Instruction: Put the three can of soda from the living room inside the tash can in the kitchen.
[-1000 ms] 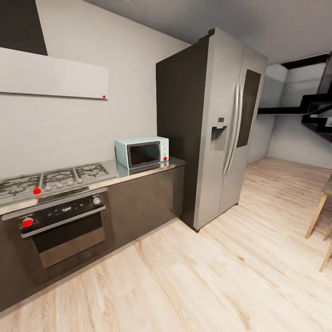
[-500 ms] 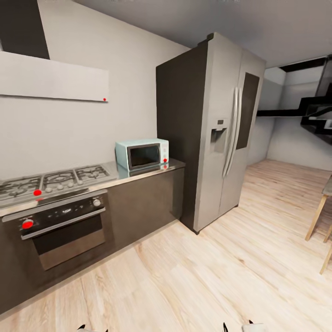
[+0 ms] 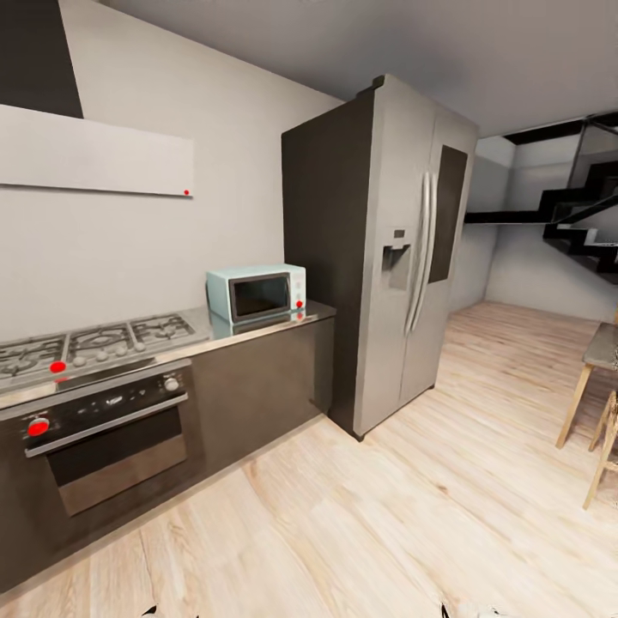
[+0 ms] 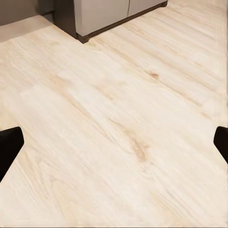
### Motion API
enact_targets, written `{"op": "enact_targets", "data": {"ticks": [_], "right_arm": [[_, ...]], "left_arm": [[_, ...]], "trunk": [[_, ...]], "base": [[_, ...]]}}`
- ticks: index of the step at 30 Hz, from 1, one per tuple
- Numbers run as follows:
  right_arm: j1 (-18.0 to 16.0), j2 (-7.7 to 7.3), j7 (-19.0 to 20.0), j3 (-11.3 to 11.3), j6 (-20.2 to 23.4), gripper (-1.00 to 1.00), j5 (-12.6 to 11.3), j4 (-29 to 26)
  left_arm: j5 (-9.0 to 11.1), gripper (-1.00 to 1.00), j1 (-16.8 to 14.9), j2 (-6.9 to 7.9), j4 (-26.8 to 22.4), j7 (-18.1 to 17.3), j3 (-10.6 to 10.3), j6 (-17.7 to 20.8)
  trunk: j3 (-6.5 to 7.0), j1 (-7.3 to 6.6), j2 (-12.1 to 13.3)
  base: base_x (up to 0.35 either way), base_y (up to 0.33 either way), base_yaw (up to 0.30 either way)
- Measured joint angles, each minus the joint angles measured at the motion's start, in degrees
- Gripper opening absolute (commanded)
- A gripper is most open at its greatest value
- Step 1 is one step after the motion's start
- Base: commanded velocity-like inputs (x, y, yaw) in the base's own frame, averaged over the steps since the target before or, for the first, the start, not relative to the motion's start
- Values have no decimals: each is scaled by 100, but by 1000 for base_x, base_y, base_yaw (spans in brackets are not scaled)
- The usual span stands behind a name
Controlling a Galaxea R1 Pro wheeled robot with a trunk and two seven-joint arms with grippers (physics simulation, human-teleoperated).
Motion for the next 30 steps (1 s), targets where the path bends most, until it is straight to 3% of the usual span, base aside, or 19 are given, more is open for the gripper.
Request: {"op": "enact_targets", "data": {"ticks": [14,30], "right_arm": [[0,60,17,-18,-15,100,48,152],[0,50,35,-86,9,100,-19,160]], "left_arm": [[-7,100,-3,-1,-9,-10,3,46],[-15,100,-3,-5,-1,-4,0,50]], "trunk": [[94,0,0],[50,0,0]], "base": [[97,-184,-72],[167,-288,-68]]}}
